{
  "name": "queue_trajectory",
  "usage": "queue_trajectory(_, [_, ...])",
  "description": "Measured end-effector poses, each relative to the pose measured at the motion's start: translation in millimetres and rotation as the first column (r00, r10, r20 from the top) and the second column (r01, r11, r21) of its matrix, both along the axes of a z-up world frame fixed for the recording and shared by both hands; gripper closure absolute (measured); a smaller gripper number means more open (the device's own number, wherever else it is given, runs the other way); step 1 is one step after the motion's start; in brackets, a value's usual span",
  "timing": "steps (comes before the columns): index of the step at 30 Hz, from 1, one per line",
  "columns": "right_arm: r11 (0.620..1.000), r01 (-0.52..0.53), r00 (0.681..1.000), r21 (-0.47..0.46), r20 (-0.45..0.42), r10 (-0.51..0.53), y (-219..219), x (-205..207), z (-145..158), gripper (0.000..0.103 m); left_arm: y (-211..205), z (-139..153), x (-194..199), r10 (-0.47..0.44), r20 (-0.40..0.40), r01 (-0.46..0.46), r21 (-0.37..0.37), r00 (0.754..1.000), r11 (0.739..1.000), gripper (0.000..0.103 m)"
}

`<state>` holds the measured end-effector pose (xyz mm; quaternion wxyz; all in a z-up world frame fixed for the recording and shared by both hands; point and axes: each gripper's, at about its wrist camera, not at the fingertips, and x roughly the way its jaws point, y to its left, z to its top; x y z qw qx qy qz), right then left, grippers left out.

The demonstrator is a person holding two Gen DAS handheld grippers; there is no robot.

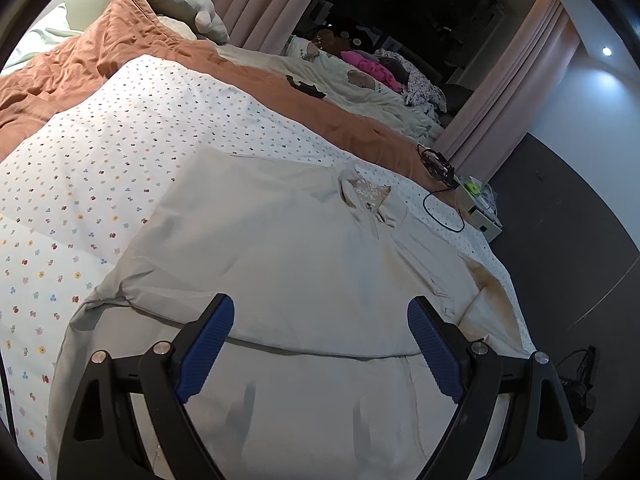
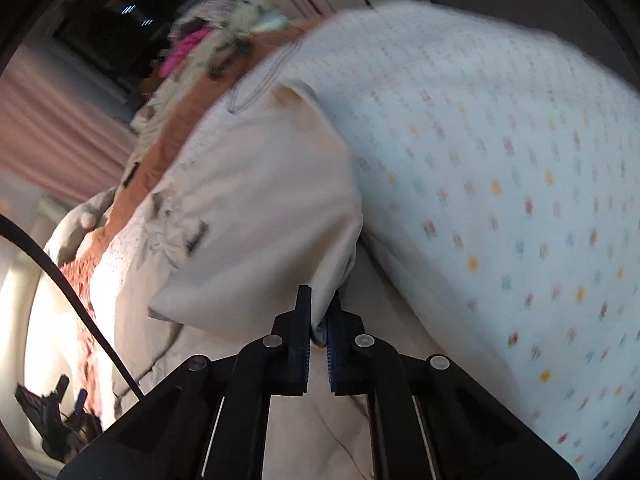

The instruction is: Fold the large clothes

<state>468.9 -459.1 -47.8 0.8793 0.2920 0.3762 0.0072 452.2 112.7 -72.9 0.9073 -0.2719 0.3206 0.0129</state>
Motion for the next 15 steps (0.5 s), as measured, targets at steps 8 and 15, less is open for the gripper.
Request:
queue_trajectory(8, [0.957, -0.122, 0.976, -0.264, 0.143, 0.164, 58, 19, 113, 0.103, 1, -1, 0, 0.006, -0.001, -0.006, -0.008, 1.0, 1.0, 0.013])
queue_trajectory(15, [0.852, -0.242, 0.938, -0.464, 0.111, 0.328, 129, 54, 162, 0.103, 13, -2, -2, 0.038, 0.0, -0.038, -0.024, 0.999, 0.999, 0.013])
